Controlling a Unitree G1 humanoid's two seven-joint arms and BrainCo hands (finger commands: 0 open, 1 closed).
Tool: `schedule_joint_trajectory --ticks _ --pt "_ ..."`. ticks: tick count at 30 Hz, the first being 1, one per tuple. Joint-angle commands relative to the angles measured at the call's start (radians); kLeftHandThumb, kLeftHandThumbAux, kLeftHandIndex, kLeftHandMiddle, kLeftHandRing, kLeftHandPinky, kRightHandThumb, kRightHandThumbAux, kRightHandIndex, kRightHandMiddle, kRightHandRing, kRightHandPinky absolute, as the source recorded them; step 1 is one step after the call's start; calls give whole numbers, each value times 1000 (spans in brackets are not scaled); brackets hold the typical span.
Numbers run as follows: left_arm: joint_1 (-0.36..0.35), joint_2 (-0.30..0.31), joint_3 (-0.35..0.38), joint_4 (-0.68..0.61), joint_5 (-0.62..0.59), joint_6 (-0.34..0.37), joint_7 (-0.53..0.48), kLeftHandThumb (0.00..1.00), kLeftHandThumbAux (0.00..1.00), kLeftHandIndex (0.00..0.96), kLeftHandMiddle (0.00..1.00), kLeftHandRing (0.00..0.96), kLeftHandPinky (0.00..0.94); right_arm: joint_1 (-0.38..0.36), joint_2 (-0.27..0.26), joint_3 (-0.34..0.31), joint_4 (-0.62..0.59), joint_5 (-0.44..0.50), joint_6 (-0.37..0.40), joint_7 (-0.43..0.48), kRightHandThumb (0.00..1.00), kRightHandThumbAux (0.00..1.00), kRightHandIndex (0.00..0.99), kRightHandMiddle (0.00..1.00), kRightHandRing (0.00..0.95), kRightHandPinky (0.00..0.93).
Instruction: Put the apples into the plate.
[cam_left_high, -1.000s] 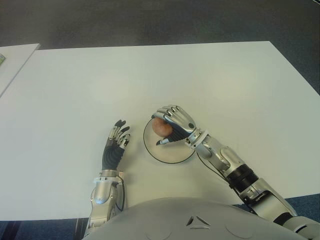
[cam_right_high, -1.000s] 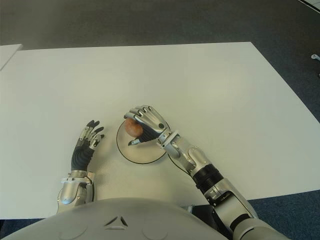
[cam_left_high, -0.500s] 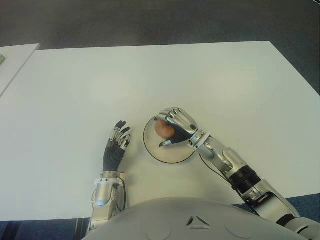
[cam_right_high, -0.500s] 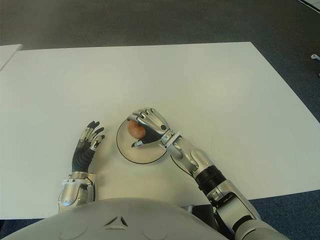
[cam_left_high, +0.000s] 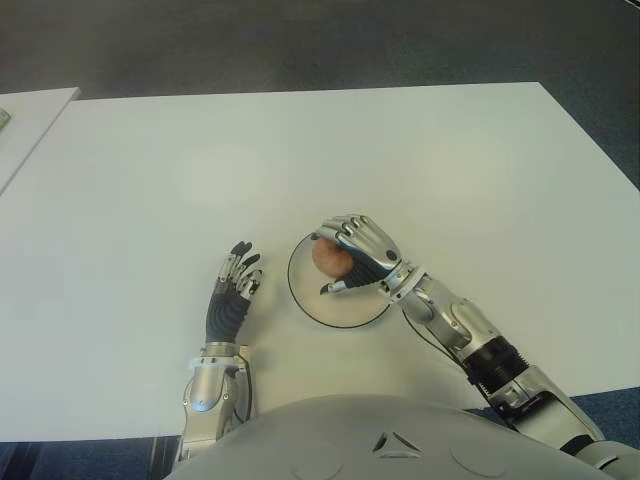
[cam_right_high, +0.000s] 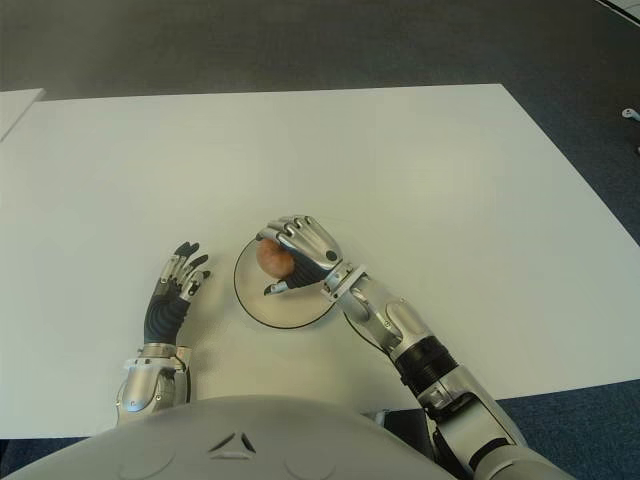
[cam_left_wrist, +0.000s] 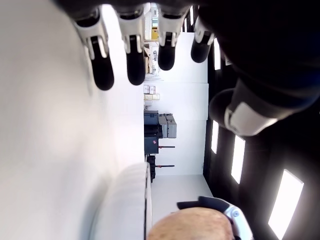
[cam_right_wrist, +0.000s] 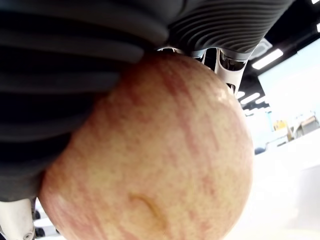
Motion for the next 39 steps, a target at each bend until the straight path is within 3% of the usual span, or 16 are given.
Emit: schedule_joint_trajectory --ticks 1,3,6,12,39 --pt "15 12 2 57 11 59 -1 138 531 37 79 145 217 18 -15 -16 -69 -2 34 62 419 430 192 143 107 118" --pt "14 14 2 58 13 58 1 135 524 33 73 140 215 20 -19 -18 -87 -14 42 75 322 375 105 58 44 48" --pt "14 20 -1 60 25 55 2 123 511 28 67 131 203 15 -30 -16 -104 -40 39 78 238 325 40 19 14 15" --pt "14 23 -5 61 42 60 9 99 488 18 54 113 191 10 -41 -17 -118 -45 30 102 160 291 4 1 1 1" --pt "16 16 -17 83 27 45 0 88 544 29 81 135 214 40 -37 -42 -169 -22 52 179 162 286 0 0 0 0"
